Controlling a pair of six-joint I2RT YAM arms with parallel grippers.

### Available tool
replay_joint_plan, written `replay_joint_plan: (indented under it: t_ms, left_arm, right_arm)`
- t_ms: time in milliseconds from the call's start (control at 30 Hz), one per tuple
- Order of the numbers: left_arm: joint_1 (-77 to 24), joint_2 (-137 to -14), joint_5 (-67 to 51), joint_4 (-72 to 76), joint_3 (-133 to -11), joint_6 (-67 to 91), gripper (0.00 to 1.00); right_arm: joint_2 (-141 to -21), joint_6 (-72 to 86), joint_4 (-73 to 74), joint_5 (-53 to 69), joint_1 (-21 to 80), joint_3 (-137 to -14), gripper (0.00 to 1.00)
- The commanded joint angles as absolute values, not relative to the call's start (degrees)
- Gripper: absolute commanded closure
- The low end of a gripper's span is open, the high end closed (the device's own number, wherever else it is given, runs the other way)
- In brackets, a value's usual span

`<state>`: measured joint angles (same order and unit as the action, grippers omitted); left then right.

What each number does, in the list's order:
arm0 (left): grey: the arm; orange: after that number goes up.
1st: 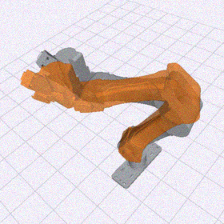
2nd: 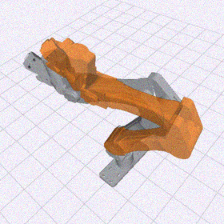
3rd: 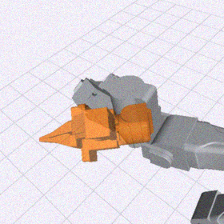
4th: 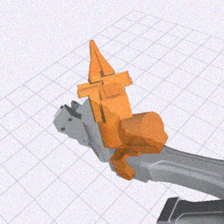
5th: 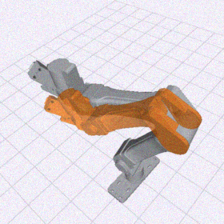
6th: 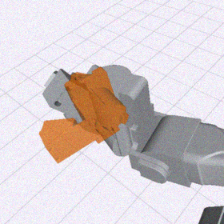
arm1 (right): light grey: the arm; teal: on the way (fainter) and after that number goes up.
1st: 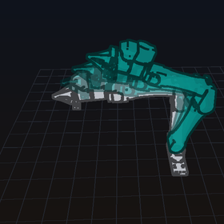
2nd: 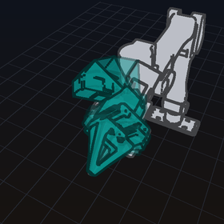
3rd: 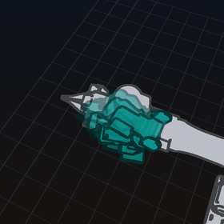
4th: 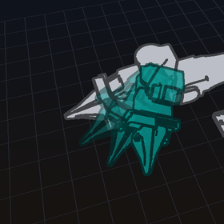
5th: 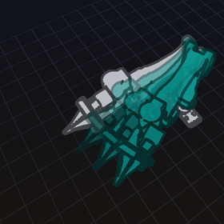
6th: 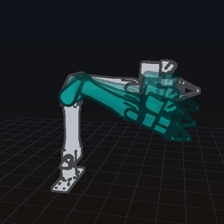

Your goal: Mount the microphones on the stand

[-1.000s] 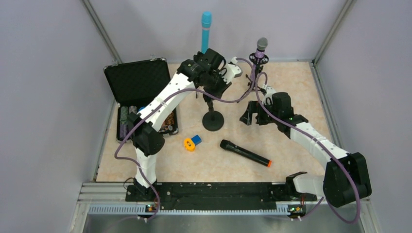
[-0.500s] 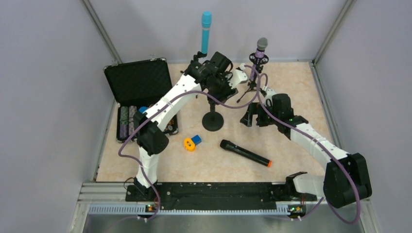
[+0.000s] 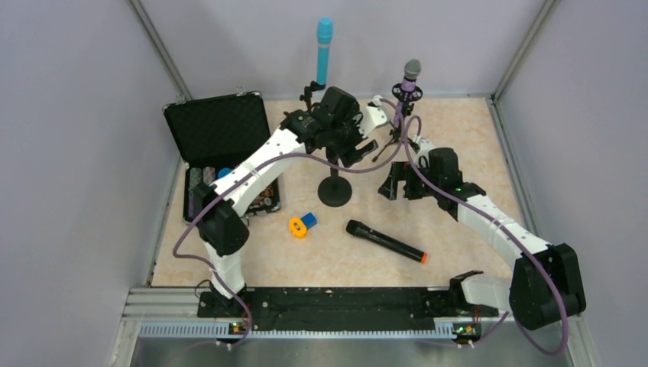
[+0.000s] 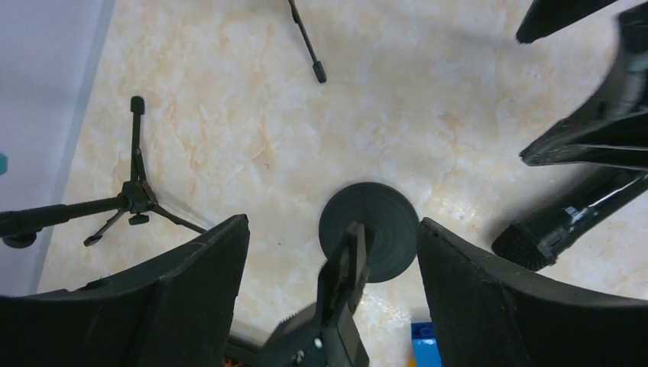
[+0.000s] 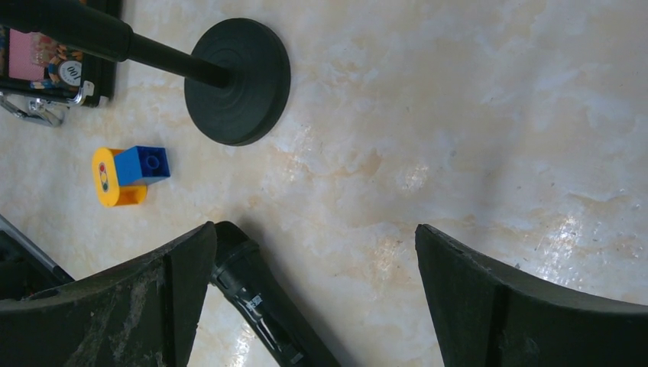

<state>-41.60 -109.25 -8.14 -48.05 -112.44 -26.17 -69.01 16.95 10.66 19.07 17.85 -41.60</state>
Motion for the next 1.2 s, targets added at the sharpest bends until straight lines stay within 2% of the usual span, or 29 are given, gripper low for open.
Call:
replay_joint_plan:
  t_ms: [0, 100, 433, 567, 733, 933, 1167]
  left_arm:
    - [-41.6, -95.0, -12.2, -29.4, -103.3, -21.9, 0.11]
    - [-40.7, -88.6, -15.0, -19.7, -94.6, -17.9, 0.01]
    - [-29.8, -76.8, -36.2, -0.9, -76.9, 6.6, 0.01]
    - [-23.8, -72.1, -40.1, 7.9, -67.7, 17.3, 0.01]
    - [-18.4, -67.4, -40.1, 12.4, -57.2, 26.0, 0.01]
    - [-17.3, -64.4, -33.4, 11.6, -45.1, 27.7, 0.01]
    - [-17.3, -64.9, -32.6, 5.0, -41.0, 23.8, 0.05]
  right_arm:
    - [-69.6, 16.5, 9.7, 19.4, 18.6, -43.2, 0.01]
    - [-69.7, 16.2, 9.7, 19.6, 19.0, -44.0, 0.01]
    - [-68.0, 14.9, 10.8, 20.8, 19.1, -43.6, 0.01]
    - [-67.6, 13.4, 12.3, 22.4, 19.1, -43.6, 0.01]
    - [-66.7, 12.0, 15.1, 22.4, 19.9, -43.7, 0.01]
    - [-66.5, 11.9, 16.6, 21.8, 23.3, -43.0, 0.01]
    - [-65.4, 12.0, 17.8, 18.4, 28.9, -41.1, 0.01]
